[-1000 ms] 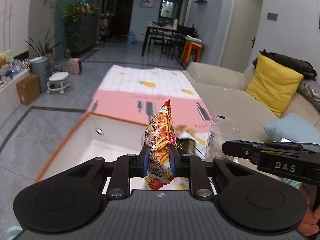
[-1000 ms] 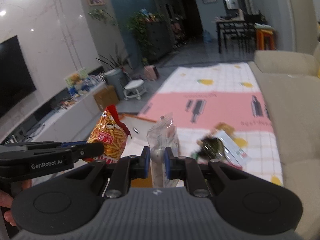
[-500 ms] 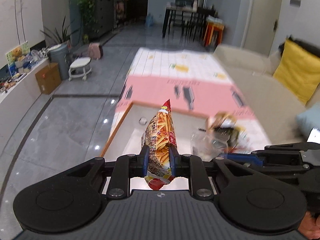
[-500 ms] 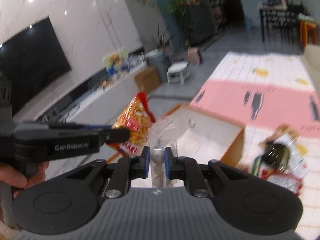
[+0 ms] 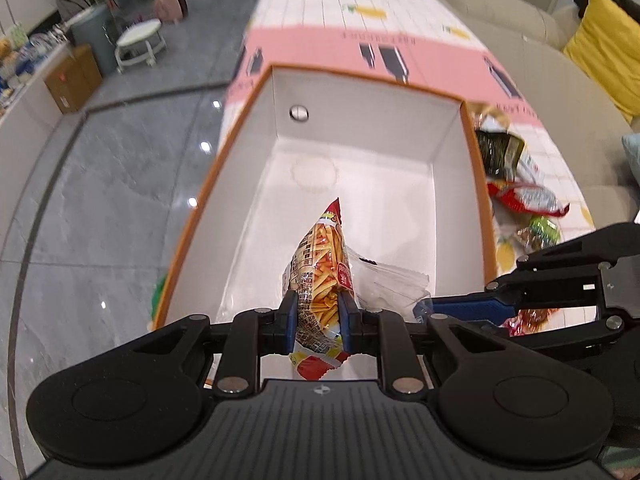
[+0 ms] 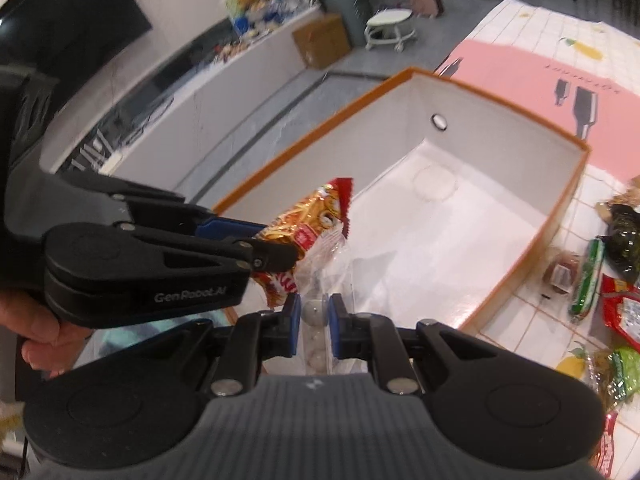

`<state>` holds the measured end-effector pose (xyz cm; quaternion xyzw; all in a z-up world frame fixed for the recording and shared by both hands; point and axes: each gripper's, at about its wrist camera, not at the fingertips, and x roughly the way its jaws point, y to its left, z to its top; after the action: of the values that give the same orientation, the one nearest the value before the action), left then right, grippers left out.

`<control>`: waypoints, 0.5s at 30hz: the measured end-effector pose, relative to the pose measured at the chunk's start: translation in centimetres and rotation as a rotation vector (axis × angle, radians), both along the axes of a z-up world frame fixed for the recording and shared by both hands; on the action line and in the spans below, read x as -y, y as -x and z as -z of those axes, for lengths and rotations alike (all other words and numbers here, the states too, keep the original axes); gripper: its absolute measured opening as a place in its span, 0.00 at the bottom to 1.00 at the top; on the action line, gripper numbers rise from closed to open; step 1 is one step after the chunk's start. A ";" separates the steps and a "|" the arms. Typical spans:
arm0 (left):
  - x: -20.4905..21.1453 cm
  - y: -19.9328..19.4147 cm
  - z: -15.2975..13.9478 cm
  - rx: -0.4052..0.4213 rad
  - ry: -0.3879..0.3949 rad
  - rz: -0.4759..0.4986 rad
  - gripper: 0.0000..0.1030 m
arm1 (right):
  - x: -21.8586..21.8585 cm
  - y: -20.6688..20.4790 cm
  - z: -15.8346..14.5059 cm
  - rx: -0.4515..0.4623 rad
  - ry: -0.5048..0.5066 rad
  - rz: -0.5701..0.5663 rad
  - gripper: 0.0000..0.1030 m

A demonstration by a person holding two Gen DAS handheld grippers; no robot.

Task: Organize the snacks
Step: 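Lift both held bags and carry them over the orange box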

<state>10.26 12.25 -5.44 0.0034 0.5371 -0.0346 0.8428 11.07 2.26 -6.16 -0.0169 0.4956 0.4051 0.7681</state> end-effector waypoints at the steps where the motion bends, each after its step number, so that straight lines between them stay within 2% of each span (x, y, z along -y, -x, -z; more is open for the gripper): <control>1: -0.1 -0.2 0.3 -0.016 0.000 0.005 0.22 | -0.3 -0.2 0.3 -0.009 0.011 -0.011 0.11; 9: 0.1 -1.4 2.2 -0.104 -0.036 0.050 0.22 | -1.6 -1.4 2.2 -0.052 0.088 -0.044 0.11; 15: 0.0 -1.9 3.2 -0.147 -0.052 0.041 0.22 | -2.2 -1.7 2.4 -0.006 0.142 -0.063 0.13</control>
<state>12.18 12.26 -8.66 0.0335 0.5982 -0.0379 0.7997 12.78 4.47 -8.59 -0.0856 0.5245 0.3931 0.7504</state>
